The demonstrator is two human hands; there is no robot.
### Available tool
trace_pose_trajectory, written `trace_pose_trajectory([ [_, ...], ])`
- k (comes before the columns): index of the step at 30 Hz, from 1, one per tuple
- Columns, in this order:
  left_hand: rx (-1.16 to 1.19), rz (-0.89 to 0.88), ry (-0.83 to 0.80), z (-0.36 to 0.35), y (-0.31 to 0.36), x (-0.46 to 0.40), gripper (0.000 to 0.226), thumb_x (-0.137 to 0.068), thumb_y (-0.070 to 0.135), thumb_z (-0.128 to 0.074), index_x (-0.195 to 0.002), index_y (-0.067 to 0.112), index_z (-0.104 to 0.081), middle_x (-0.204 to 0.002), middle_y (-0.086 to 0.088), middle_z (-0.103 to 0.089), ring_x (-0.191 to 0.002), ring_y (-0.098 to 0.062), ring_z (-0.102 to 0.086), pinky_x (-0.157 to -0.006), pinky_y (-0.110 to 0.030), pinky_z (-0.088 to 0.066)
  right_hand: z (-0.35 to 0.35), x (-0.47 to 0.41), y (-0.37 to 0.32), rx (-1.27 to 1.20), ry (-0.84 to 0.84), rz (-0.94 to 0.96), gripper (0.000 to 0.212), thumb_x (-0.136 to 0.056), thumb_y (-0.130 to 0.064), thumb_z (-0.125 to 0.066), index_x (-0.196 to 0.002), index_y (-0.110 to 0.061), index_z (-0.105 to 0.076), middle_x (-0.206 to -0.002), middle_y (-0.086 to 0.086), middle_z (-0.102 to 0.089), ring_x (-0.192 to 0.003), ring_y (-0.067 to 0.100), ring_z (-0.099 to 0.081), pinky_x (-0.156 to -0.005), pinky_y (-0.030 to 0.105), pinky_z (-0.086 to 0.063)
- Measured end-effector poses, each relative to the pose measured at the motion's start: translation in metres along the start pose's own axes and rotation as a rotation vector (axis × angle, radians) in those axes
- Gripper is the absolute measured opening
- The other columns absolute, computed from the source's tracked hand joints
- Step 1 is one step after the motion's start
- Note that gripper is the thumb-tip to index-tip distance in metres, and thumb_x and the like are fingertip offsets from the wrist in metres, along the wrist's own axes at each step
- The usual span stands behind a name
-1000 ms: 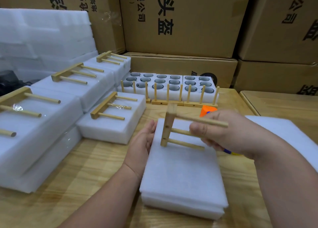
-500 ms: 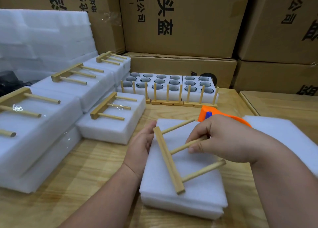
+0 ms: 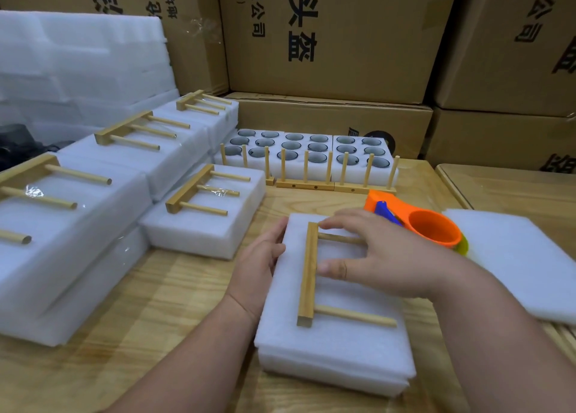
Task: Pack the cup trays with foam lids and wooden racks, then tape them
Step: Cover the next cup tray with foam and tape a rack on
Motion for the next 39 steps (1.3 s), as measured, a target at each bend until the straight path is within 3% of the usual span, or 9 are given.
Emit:
trace_pose_trajectory([
  [5, -0.037, 0.035, 0.052, 0.007, -0.006, 0.000, 0.062, -0.094, -0.006, -0.027, -0.144, 0.020, -0.053, -0.135, 0.002, -0.065, -0.123, -0.016, -0.061, -0.099, -0.033, -0.049, -0.012, -0.004, 0.003, 0.120, -0.076, 0.005, 0.083, -0.082, -0.074, -0.060, -0.154, -0.054, -0.023, -0.167, -0.026, -0.007, -0.154, 0.001, -0.003, -0.127, 0.040, -0.007],
  [8, -0.075, 0.041, 0.078, 0.010, -0.005, 0.001, 0.063, -0.095, -0.006, -0.028, -0.150, 0.018, -0.048, -0.143, 0.001, -0.060, -0.131, -0.017, -0.056, -0.107, -0.036, -0.044, -0.010, -0.003, 0.010, 0.069, -0.085, -0.014, 0.081, -0.083, -0.071, -0.063, -0.153, -0.051, -0.029, -0.165, -0.029, -0.008, -0.153, 0.001, -0.006, -0.127, 0.036, -0.011],
  [14, -0.065, 0.061, 0.081, 0.009, -0.006, 0.002, 0.064, -0.095, -0.008, -0.027, -0.149, 0.020, -0.047, -0.139, 0.004, -0.062, -0.123, -0.014, -0.061, -0.092, -0.029, -0.051, -0.002, 0.000, 0.012, 0.077, -0.070, -0.032, 0.080, -0.079, -0.071, -0.068, -0.149, -0.046, -0.038, -0.162, -0.028, -0.019, -0.147, -0.001, -0.023, -0.115, 0.023, -0.026],
  [18, -0.003, 0.103, 0.086, 0.009, -0.012, 0.003, 0.065, -0.095, -0.008, -0.027, -0.150, 0.020, -0.048, -0.143, -0.001, -0.060, -0.130, -0.024, -0.056, -0.097, -0.035, -0.048, 0.041, 0.008, 0.019, -0.072, 0.242, -0.058, 0.049, -0.079, -0.071, -0.064, -0.122, -0.049, -0.061, -0.125, -0.032, -0.055, -0.112, -0.005, -0.052, -0.082, 0.019, -0.043],
  [21, 0.004, 0.113, 0.094, 0.010, -0.013, 0.003, 0.064, -0.094, -0.006, -0.028, -0.147, 0.021, -0.052, -0.136, 0.001, -0.065, -0.122, -0.021, -0.062, -0.092, -0.035, -0.051, 0.083, 0.021, 0.044, -0.038, 0.587, -0.202, 0.032, -0.090, -0.055, -0.063, -0.110, -0.030, -0.070, -0.108, -0.015, -0.067, -0.104, 0.012, -0.062, -0.077, 0.029, -0.049],
  [24, -0.007, 0.112, 0.099, 0.009, -0.010, 0.004, 0.063, -0.094, -0.006, -0.028, -0.146, 0.021, -0.053, -0.122, 0.009, -0.072, -0.106, -0.011, -0.069, -0.079, -0.028, -0.055, 0.077, 0.023, 0.085, 0.114, 0.475, -0.494, 0.053, -0.090, -0.055, -0.062, -0.095, -0.003, -0.070, -0.082, 0.009, -0.068, -0.076, 0.028, -0.062, -0.066, 0.036, -0.051],
  [27, -0.011, 0.103, 0.092, 0.009, -0.009, 0.003, 0.064, -0.094, -0.007, -0.026, -0.146, 0.020, -0.052, -0.113, 0.011, -0.076, -0.097, -0.008, -0.073, -0.071, -0.023, -0.057, 0.056, 0.017, 0.103, 0.186, 0.342, -0.595, 0.057, -0.088, -0.061, -0.063, -0.070, -0.008, -0.055, -0.062, 0.004, -0.052, -0.057, 0.022, -0.048, -0.052, 0.030, -0.032],
  [34, 0.001, 0.124, 0.090, 0.010, -0.014, 0.005, 0.066, -0.095, -0.005, -0.027, -0.152, 0.022, -0.047, -0.140, 0.005, -0.062, -0.121, -0.016, -0.063, -0.084, -0.032, -0.053, 0.050, 0.007, 0.106, 0.193, 0.384, -0.535, 0.043, -0.094, -0.063, -0.047, -0.071, -0.027, -0.048, -0.067, -0.001, -0.057, -0.065, 0.017, -0.053, -0.062, 0.033, -0.035],
  [39, -0.006, 0.115, 0.091, 0.013, -0.017, 0.002, 0.066, -0.094, -0.004, -0.028, -0.148, 0.027, -0.051, -0.126, 0.013, -0.071, -0.111, -0.010, -0.070, -0.077, -0.028, -0.056, 0.046, 0.003, 0.116, 0.300, 0.329, -0.549, 0.022, -0.089, -0.045, -0.052, -0.079, -0.025, -0.050, -0.078, -0.006, -0.059, -0.076, 0.016, -0.054, -0.081, 0.038, -0.035],
])
Point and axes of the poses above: each hand's wrist, its own x-axis away from the middle knuckle, its own z-axis out of the back of the hand, y = z × x, the point moved 10 cm from there along -x, towards the middle knuckle
